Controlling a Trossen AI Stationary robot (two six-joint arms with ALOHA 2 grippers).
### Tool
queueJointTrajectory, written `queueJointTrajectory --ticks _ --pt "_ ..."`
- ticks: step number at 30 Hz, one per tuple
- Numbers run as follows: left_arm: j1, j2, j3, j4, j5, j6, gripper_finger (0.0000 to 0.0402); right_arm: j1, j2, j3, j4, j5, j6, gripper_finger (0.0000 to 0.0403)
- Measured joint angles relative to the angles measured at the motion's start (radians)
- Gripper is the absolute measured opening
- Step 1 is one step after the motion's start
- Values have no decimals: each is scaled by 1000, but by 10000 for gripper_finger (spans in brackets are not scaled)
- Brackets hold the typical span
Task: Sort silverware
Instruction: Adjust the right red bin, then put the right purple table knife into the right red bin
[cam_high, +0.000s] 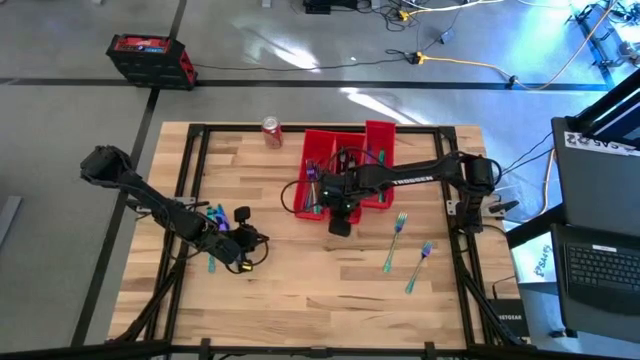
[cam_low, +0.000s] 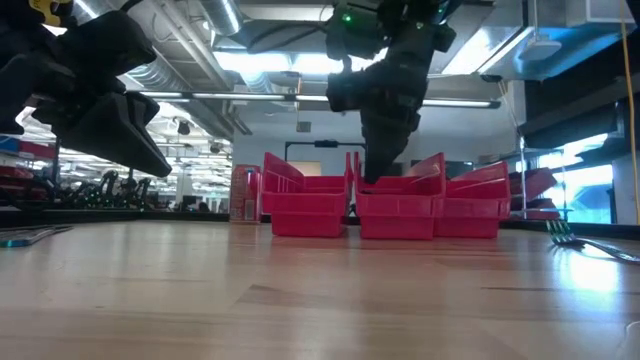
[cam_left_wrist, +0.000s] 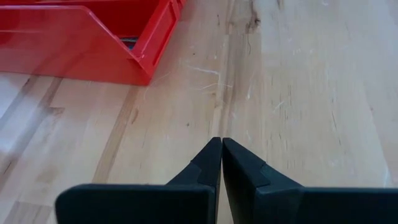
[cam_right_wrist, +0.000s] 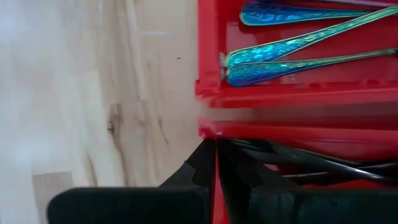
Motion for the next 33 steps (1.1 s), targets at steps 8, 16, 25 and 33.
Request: queueJointTrajectory --ticks 8,16,25,33 --pt "0 0 0 1 0 0 0 0 4 -1 1 18 -3 0" --pt "0 0 0 0 -14 2 0 0 -5 -78 76 23 9 0" --pt "1 0 0 0 -23 19 0 1 4 -93 74 125 20 0" --pt "1 0 0 1 -23 19 0 -1 -2 -94 33 211 21 0"
